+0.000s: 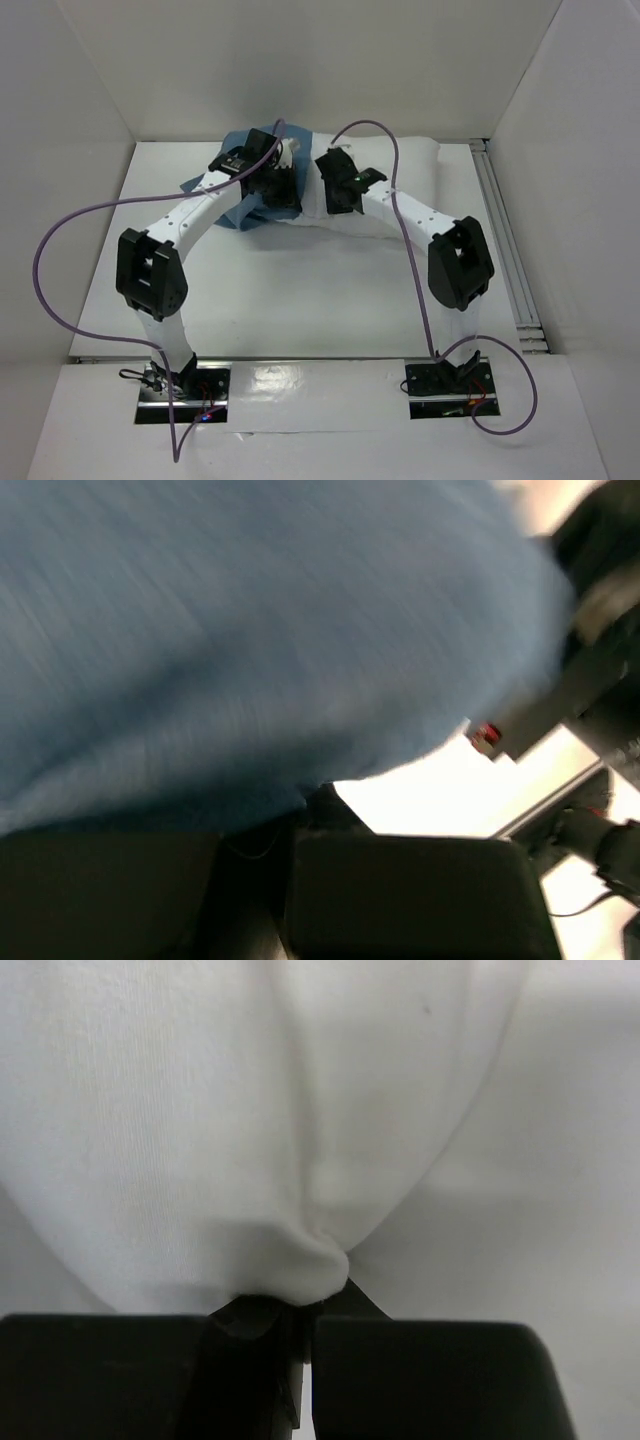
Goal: Put the pillow into the pillowcase
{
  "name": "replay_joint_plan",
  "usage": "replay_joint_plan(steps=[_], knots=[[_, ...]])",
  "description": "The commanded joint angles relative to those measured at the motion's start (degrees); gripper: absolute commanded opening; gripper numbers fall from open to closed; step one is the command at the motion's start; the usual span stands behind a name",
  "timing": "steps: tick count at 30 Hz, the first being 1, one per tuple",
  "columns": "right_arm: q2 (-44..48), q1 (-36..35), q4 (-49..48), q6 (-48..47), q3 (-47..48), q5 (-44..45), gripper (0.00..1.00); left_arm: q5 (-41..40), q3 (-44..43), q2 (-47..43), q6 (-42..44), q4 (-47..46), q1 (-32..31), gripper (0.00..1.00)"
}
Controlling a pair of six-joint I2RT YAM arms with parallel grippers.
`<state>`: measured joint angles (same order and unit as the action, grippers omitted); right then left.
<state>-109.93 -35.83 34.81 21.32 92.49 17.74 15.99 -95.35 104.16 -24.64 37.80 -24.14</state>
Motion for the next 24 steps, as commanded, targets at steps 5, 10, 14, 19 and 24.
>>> replay_joint_plan(steps=[5, 10, 14, 19, 24], knots=[[1.90, 7.16, -5.80, 6.45, 16.72, -4.74, 0.00, 11.95, -13.71, 3.76, -2.60, -7.75, -9.33, 0.00], [5.33, 9.20, -5.80, 5.05, 23.70, -3.41, 0.00, 12.66, -27.57, 9.64, -2.60, -3.19, -6.72, 0.00], [10.24, 6.22, -5.80, 3.82, 18.82, 0.01, 0.00, 13.98, -41.57, 13.88, -3.12, -0.10, -4.51, 0.00], [14.91, -1.07, -8.18, 7.31, 2.99, 0.90, 0.00, 16.36, -23.17, 5.65, -3.13, -3.52, -5.38, 0.00], [22.99, -3.28, -13.61, 15.85, -19.22, -2.70, 0.00, 12.66, 0.77, -3.95, -3.13, -7.66, -7.06, 0.00]])
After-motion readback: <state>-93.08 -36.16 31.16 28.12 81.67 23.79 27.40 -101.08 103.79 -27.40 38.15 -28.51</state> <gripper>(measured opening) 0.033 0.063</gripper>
